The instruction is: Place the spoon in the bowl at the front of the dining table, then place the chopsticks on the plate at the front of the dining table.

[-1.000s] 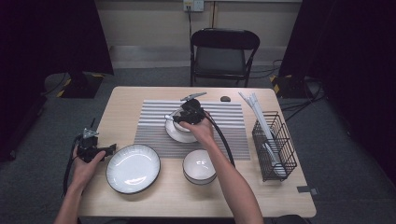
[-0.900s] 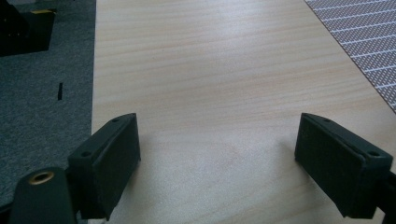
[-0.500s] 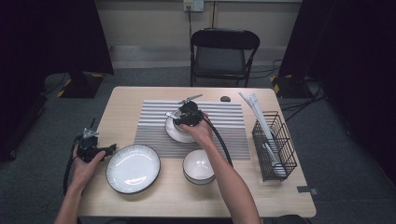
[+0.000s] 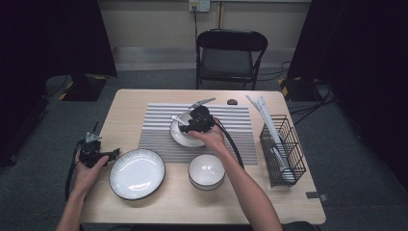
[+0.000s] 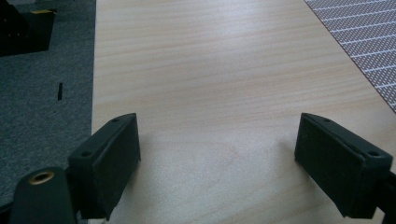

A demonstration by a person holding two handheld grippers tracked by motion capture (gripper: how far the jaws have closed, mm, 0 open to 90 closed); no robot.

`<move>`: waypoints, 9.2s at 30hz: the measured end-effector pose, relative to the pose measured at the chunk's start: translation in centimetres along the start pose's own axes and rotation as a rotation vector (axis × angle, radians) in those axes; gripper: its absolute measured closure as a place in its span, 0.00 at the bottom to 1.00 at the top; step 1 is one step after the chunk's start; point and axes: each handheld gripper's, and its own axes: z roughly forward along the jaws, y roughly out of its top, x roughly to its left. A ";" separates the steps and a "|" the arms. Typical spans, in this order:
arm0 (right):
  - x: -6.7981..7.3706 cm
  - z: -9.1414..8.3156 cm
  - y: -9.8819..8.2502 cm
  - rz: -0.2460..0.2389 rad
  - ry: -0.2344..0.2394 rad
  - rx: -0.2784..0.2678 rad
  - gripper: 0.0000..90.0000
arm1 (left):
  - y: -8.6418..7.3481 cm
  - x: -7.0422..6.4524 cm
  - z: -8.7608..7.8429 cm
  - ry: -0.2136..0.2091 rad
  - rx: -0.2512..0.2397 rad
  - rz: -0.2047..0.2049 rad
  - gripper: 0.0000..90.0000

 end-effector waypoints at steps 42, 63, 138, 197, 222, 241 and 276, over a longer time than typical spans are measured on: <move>0.1 0.6 -0.3 0.009 0.050 -0.003 0.70 | -0.1 0.0 -0.1 0.004 0.000 0.001 0.16; -1.0 -4.2 -1.8 0.057 0.011 -0.108 0.55 | -0.8 -0.3 -0.9 -0.007 -0.002 0.001 0.17; -8.8 -21.2 -6.6 0.252 -0.372 -0.308 0.57 | -1.5 -8.3 -10.7 -0.288 -0.139 0.138 0.26; -9.9 -20.8 -9.8 0.229 -0.260 -0.122 0.76 | 5.3 -15.7 -6.5 -0.413 -0.168 0.208 0.27; -9.6 -21.2 -9.5 0.214 -0.381 -0.129 0.87 | 4.8 -16.4 -6.2 -0.427 -0.124 0.263 0.26; -9.4 -22.3 -9.1 0.198 -0.429 -0.210 0.94 | 4.4 -16.7 -5.6 -0.427 -0.113 0.267 0.26; -7.6 -25.2 -6.6 0.168 -0.462 -0.316 0.94 | 4.7 -17.1 -5.9 -0.420 -0.124 0.270 0.27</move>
